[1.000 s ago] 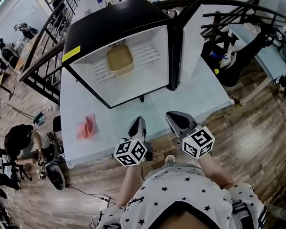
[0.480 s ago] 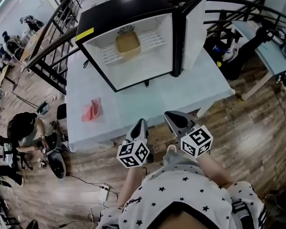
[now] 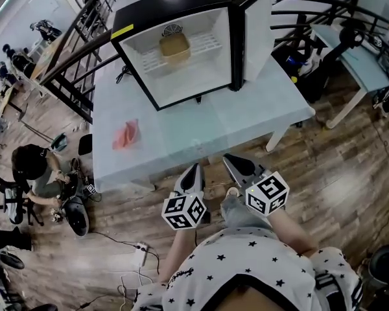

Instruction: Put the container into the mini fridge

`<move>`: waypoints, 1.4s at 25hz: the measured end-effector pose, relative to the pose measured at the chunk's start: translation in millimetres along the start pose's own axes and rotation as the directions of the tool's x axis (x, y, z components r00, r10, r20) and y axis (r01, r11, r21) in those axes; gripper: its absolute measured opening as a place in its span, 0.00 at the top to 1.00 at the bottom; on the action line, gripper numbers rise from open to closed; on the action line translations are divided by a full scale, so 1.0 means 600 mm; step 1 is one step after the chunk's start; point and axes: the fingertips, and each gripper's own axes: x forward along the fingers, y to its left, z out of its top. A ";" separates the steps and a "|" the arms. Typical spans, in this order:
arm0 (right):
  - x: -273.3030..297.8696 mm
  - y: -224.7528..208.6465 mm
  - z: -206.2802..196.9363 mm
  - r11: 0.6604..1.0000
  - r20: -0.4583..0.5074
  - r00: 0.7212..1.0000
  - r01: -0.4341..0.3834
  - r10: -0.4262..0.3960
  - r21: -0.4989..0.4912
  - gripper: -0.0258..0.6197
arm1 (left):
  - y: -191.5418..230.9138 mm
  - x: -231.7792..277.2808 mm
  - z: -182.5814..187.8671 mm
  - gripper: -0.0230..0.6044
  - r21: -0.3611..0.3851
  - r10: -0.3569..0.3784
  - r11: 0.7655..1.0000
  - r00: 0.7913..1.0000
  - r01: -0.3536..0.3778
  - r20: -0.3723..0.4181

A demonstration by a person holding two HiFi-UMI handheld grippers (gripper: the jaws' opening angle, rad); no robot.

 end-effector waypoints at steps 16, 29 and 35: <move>-0.094 0.060 -0.028 0.998 -0.014 1.000 -0.017 0.016 -0.056 0.93 | -0.056 -0.075 -0.051 0.96 -0.032 -0.019 0.999 1.000 0.019 0.019; -0.091 0.079 -0.025 0.997 -0.014 0.999 -0.036 0.035 -0.070 0.93 | -0.049 -0.088 -0.043 0.96 -0.044 -0.008 0.999 1.000 0.010 0.025; -0.084 0.079 -0.021 0.997 -0.006 1.000 -0.031 0.031 -0.070 0.93 | -0.039 -0.087 -0.040 0.96 -0.044 -0.007 0.999 1.000 0.008 0.028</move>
